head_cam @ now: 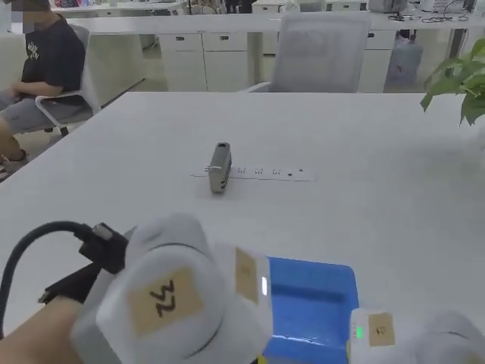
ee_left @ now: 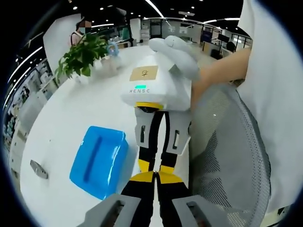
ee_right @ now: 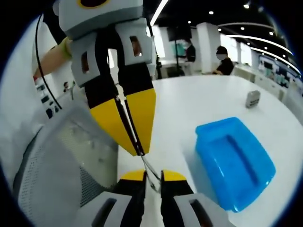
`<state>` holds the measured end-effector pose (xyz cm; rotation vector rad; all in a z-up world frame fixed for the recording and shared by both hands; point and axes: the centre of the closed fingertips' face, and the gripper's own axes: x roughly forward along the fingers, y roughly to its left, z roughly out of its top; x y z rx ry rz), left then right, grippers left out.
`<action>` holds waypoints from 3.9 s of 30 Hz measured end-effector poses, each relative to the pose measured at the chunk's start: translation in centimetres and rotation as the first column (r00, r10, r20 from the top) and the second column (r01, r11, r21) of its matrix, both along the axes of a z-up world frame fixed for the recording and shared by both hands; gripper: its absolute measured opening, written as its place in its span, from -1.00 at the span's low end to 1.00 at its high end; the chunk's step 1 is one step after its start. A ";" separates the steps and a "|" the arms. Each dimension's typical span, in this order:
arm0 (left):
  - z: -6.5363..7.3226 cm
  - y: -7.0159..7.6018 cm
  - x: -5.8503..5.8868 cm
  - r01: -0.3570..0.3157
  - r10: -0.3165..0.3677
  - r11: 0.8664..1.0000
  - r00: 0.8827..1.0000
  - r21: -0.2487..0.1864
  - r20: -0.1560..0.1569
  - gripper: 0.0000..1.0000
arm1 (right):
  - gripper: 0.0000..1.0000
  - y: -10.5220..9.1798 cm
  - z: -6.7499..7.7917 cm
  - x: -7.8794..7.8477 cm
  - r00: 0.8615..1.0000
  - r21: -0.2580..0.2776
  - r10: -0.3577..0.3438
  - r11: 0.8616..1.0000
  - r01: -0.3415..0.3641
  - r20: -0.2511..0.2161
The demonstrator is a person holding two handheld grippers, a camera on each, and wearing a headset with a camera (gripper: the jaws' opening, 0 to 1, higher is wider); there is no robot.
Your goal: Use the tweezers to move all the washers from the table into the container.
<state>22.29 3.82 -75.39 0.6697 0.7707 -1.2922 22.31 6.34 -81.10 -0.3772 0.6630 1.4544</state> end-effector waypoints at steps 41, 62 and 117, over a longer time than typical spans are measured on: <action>4.4 12.1 2.4 -0.642 0.908 0.339 0.415 -0.687 0.060 0.48 | -0.94 -5.1 4.4 4.7 0.840 0.204 -0.419 0.840 0.503 -0.345; 3.9 14.1 2.5 -0.672 0.930 0.339 0.345 -0.659 0.127 0.60 | -0.94 -7.2 5.0 13.5 0.775 0.138 -0.624 0.763 0.631 -0.097; 3.6 14.4 2.2 -0.695 0.940 0.295 0.335 -0.656 0.067 0.49 | -0.94 -6.1 5.6 12.4 0.838 0.127 -0.545 0.834 0.537 0.032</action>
